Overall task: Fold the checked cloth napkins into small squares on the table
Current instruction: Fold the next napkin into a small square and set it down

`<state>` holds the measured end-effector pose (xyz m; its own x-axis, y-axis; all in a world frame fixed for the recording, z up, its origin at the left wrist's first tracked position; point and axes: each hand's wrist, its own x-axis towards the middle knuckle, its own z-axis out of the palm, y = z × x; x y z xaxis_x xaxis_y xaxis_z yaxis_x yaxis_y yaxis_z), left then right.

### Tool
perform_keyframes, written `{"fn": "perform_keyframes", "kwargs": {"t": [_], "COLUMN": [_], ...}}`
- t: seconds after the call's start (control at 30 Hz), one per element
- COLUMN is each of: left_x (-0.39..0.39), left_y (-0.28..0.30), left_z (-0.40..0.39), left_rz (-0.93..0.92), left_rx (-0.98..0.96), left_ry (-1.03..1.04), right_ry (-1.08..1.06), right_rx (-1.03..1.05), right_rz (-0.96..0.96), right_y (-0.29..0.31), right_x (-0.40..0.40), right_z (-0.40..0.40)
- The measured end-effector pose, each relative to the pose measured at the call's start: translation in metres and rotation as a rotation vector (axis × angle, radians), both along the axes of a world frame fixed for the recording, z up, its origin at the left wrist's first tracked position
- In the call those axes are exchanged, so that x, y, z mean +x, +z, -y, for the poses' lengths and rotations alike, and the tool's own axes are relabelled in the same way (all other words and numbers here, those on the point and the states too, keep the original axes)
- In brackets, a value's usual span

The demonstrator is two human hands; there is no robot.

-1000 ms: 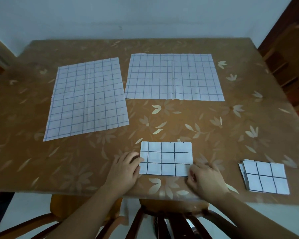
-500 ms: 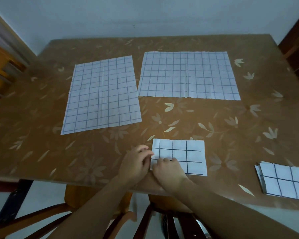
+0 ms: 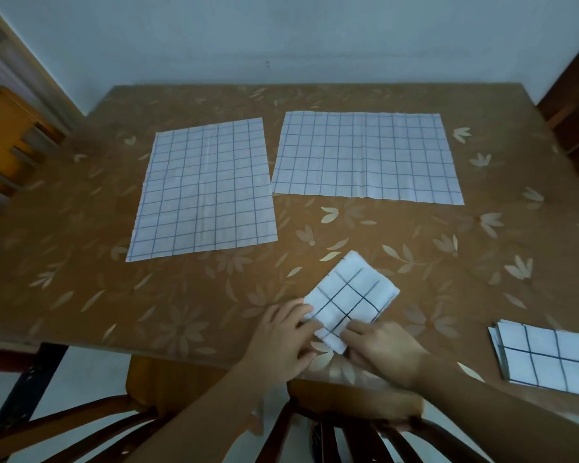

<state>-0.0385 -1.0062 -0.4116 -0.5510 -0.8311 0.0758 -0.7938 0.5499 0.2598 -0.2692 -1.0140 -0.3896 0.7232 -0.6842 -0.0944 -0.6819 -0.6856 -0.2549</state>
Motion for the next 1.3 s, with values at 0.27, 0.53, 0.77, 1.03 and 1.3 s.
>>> {"fn": "perform_keyframes", "kwargs": {"t": [0.27, 0.53, 0.77, 1.03, 1.3], "left_x": [-0.038, -0.047, -0.046, -0.038, -0.043], "left_y": [-0.007, -0.005, -0.004, -0.006, -0.008], "left_z": [0.009, -0.001, -0.002, 0.004, 0.014], "left_rz": [-0.138, -0.318, -0.48, -0.447, -0.351], "left_rx": [0.097, 0.444, 0.513, 0.654, 0.631], "left_ry": [-0.024, 0.071, 0.243, 0.385, 0.415], "right_ry": [-0.309, -0.622, -0.722, -0.791, -1.028], "right_rx": [0.109, 0.359, 0.435, 0.536, 0.672], "right_rz": [0.078, 0.262, 0.327, 0.485, 0.456], "right_y": [-0.016, -0.018, -0.014, -0.006, -0.011], "right_x": [-0.049, -0.055, -0.048, -0.043, -0.037], "right_z": [-0.041, -0.037, -0.031, -0.025, -0.017]}}
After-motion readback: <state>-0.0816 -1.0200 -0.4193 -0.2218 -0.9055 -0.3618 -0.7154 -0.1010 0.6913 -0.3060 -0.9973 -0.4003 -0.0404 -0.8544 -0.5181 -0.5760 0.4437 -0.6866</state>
